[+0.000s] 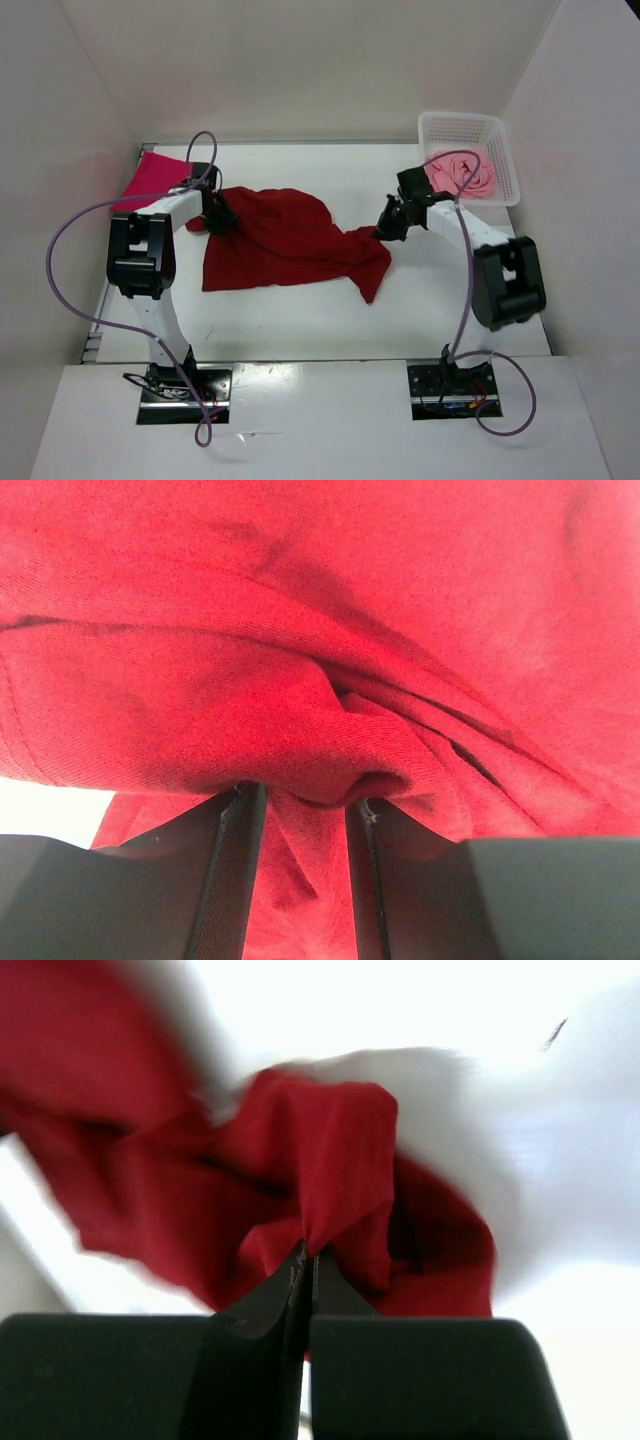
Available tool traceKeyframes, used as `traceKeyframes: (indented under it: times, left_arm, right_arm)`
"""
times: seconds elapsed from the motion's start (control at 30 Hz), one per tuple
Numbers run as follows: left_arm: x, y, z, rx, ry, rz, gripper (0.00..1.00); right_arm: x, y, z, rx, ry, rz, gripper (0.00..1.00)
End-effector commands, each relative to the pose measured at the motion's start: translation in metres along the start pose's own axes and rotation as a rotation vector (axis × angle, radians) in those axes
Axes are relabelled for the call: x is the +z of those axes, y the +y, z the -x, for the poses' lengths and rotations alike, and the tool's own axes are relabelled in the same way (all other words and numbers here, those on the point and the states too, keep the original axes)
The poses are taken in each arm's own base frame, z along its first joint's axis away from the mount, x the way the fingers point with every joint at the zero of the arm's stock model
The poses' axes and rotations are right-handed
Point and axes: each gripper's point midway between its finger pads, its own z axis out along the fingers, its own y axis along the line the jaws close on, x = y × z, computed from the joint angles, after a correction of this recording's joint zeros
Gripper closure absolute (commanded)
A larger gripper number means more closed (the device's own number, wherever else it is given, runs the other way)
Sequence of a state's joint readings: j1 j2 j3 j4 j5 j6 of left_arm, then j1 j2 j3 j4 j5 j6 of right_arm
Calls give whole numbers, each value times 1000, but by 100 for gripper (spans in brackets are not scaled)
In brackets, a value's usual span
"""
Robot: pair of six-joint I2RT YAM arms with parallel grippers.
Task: Fold and stack the t-shirts
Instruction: Flatten out the tshirt
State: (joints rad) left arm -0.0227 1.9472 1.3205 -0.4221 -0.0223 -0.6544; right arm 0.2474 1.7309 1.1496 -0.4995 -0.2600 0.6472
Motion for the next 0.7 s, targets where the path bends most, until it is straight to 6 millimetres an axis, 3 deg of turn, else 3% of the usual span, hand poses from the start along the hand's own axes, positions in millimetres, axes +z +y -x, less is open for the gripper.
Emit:
traceKeyframes:
  times: [0.0,0.03,0.1,0.13,0.23,0.37,0.43,0.5,0.57,0.6,0.67]
  left_arm:
    - [-7,-1,9,16,-31,-8,56]
    - [-7,-3,8,16,-26,-15,56]
    - [-9,-5,8,16,-32,-30,55]
    - [-9,-6,7,16,-25,-40,55]
    - [-13,-10,8,17,-26,-55,55]
    - [-22,-13,17,10,-48,-79,55]
    - [-23,-12,23,11,-59,-80,54]
    - [-23,-7,23,3,-52,-71,53]
    - [-25,-9,27,13,-62,-76,53]
    - [-21,-8,25,12,-53,-70,53]
    - [-21,-8,29,12,-59,-62,52]
  right_arm:
    - [-77,44,10,-30,-155,162,100]
    - [-109,48,-5,-41,-187,191,100]
    - [-127,39,-31,-2,-174,176,100]
    - [-146,37,-53,-3,-164,181,100]
    - [-167,37,-96,44,-96,196,100]
    - [-170,53,-113,52,-52,217,100]
    - [-155,64,-106,30,-47,206,100]
    - [-139,71,-85,-14,-114,194,100]
    - [-108,71,-67,-29,-130,150,100]
    - [-79,68,-54,-37,-124,120,100]
    - [-53,69,-40,-56,-128,96,100]
